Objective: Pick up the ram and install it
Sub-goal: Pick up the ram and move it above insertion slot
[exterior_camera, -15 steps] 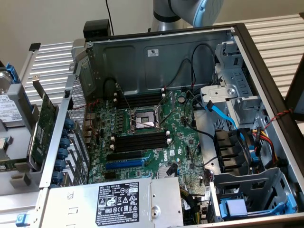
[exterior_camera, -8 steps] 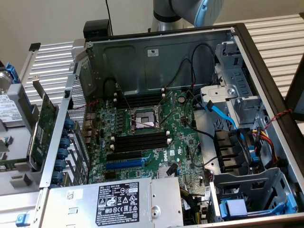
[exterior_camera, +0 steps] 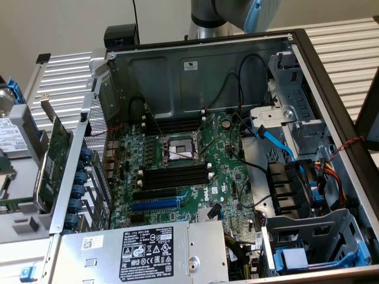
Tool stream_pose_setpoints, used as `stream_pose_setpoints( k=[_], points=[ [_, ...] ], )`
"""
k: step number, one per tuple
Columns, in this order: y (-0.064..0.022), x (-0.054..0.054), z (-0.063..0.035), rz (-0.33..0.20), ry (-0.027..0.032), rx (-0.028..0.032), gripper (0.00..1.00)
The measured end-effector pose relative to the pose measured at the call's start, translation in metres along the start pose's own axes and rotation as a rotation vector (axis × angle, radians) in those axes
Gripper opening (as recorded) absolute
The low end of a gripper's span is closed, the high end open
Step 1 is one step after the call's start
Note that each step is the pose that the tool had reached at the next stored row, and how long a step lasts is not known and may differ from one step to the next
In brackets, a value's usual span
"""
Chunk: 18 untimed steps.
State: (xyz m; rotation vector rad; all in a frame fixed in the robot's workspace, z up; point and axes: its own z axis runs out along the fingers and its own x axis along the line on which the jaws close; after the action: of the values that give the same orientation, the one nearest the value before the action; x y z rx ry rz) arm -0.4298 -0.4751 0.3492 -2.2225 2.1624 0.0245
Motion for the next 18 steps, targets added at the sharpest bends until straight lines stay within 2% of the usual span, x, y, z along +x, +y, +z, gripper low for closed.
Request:
stream_pose_setpoints(
  k=[3, 6, 9, 12, 15, 18],
  points=[
    [-0.006, 0.001, -0.0021, 0.0, -0.0004, -0.0069, 0.13],
    [-0.006, 0.001, -0.002, 0.0, -0.0004, -0.0071, 0.13],
    [-0.0167, 0.001, -0.005, 0.0, 0.0, -0.0095, 0.13],
    [-0.0282, 0.002, -0.0139, 0.0, -0.0001, -0.0096, 0.13],
    [-0.036, 0.003, -0.0233, 0.0, -0.004, -0.0094, 0.13],
    [-0.0455, 0.003, -0.0323, -0.001, -0.0048, -0.0103, 0.13]
  ],
)
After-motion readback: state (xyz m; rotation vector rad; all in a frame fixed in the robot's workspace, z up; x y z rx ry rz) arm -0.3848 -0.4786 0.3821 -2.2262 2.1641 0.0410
